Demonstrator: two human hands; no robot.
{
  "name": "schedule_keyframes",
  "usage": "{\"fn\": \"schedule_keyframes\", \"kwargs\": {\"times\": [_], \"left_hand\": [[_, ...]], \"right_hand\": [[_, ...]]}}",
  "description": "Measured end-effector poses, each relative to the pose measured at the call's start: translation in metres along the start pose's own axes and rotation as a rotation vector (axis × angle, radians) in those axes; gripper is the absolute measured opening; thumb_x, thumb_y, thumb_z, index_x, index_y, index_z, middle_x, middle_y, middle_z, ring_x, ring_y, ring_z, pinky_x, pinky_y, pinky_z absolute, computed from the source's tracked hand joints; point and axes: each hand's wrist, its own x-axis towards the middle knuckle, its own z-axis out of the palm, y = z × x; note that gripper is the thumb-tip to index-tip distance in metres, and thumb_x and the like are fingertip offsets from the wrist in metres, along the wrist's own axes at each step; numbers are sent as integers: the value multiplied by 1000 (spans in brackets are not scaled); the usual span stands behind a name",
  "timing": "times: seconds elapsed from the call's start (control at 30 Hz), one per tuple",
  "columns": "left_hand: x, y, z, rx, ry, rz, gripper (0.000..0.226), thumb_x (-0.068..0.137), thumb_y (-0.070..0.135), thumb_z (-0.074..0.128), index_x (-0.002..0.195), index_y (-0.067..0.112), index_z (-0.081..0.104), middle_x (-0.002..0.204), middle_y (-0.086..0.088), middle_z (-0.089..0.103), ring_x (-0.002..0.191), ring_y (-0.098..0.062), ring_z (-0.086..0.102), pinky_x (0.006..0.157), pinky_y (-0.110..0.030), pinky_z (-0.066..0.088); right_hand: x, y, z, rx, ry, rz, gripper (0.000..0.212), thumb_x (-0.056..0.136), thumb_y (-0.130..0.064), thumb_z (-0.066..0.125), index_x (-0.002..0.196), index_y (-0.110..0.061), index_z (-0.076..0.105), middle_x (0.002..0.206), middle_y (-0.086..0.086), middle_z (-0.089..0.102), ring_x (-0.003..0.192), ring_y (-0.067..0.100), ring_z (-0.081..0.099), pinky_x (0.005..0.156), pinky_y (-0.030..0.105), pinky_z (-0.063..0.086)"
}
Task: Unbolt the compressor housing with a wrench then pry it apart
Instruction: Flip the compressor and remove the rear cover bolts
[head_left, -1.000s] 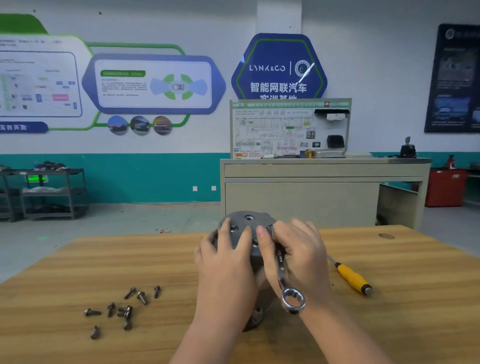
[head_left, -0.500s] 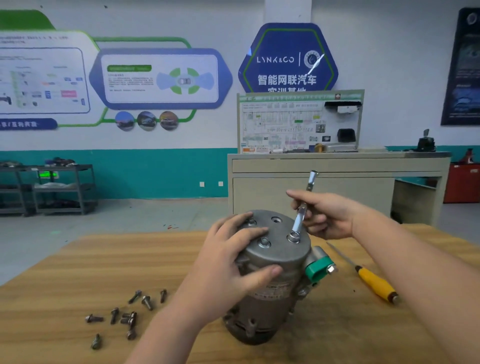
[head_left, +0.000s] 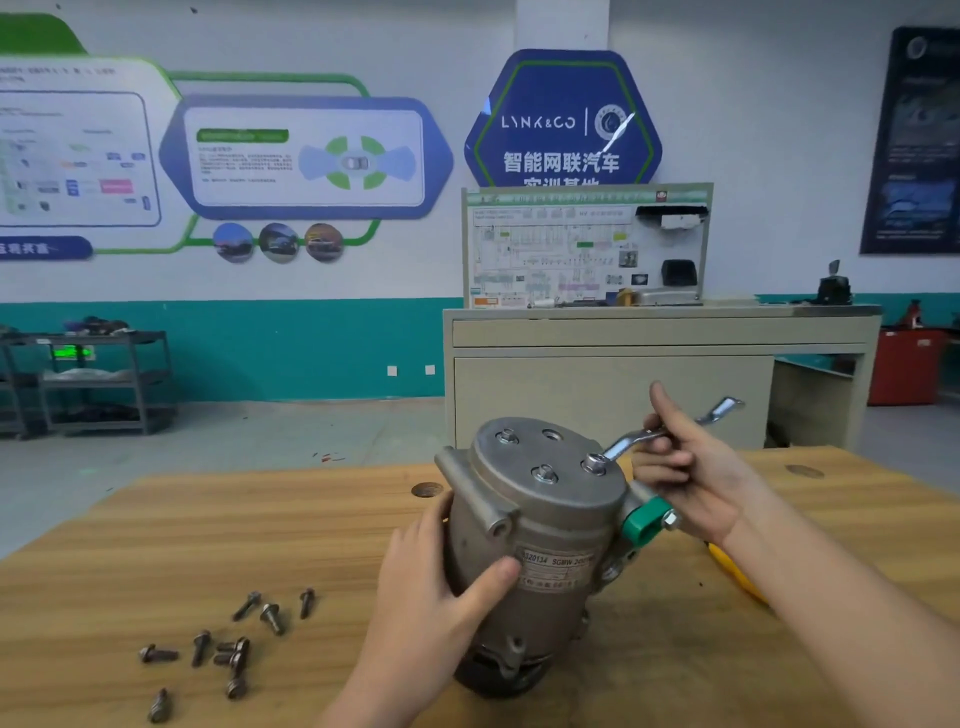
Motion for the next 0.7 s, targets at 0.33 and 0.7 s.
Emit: {"fn": "schedule_keyframes", "kwargs": {"times": [0.33, 0.7], "left_hand": [[-6, -11, 1, 167, -94, 7, 135, 35, 96, 50, 147, 35, 4, 134, 18, 25, 113, 1, 21, 98, -25, 25], [-17, -4, 17, 251, 43, -26, 138, 38, 91, 46, 150, 20, 8, 136, 6, 30, 106, -2, 16, 100, -26, 22]], "right_hand": [[-47, 2, 19, -320, 215, -518, 28, 72, -16, 73, 59, -17, 49, 44, 2, 54, 35, 7, 45, 32, 15, 35], [-61, 61, 29, -968, 344, -1215, 44, 85, -17, 68, 57, -13, 35, 51, 9, 39, 42, 15, 35, 45, 23, 30]]}}
